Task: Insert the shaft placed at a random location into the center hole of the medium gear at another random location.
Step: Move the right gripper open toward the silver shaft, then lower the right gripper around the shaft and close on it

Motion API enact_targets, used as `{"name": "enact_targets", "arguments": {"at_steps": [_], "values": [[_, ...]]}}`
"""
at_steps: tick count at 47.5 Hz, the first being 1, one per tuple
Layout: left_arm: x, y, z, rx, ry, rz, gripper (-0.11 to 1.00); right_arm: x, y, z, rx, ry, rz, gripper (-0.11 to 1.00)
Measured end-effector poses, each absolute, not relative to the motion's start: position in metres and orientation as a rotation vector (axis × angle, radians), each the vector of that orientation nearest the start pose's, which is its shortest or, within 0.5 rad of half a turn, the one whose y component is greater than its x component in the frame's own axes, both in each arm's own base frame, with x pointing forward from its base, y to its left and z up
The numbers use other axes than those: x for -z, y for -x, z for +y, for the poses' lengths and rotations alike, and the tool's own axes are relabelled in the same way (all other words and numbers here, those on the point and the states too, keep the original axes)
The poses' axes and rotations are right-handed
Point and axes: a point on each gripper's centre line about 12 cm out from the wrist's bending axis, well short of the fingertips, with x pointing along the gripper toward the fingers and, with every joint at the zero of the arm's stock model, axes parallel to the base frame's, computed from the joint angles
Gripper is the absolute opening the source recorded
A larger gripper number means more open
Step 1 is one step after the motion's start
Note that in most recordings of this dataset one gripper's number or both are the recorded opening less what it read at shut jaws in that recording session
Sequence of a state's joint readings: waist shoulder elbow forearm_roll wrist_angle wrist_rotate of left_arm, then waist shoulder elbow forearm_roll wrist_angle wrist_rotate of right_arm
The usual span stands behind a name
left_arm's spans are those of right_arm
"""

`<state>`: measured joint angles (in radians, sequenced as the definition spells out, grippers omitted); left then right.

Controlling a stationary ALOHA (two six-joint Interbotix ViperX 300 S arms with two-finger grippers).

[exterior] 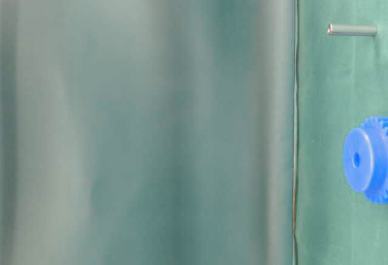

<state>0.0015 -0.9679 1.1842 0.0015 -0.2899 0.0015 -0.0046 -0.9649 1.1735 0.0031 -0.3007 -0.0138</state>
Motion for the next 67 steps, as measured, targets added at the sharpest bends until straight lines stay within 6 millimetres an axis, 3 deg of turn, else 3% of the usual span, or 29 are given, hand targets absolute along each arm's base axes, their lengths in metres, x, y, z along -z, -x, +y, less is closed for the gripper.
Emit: {"name": "enact_targets", "arguments": {"at_steps": [4,20,25,35,36,42,55,67], "values": [[-0.287,-0.198,0.0,0.0,-0.001,-0.051,0.0,-0.293,-0.201,-0.002,0.012,0.013,-0.078,0.01],[-0.285,-0.199,0.0,0.0,-0.004,-0.032,0.0,-0.253,-0.226,-0.024,0.107,0.011,0.081,0.04],[-0.285,-0.199,0.0,0.001,-0.004,-0.029,0.0,-0.234,-0.237,-0.028,0.118,0.006,0.15,0.25],[-0.284,-0.2,0.0,0.001,-0.004,-0.025,0.0,-0.189,-0.259,-0.04,0.149,-0.006,0.277,0.85],[-0.284,-0.199,0.0,0.001,-0.004,-0.026,0.0,-0.185,-0.261,-0.041,0.152,-0.007,0.283,0.87],[-0.283,-0.2,0.0,0.001,-0.004,-0.018,0.0,-0.161,-0.27,-0.049,0.175,-0.011,0.307,0.8],[-0.282,-0.2,0.0,0.0,-0.003,-0.005,0.0,-0.129,-0.282,-0.068,0.234,-0.021,0.358,0.81],[-0.281,-0.2,0.0,-0.001,-0.004,0.0,0.0,-0.106,-0.288,-0.074,0.249,-0.031,0.422,0.81]]}}
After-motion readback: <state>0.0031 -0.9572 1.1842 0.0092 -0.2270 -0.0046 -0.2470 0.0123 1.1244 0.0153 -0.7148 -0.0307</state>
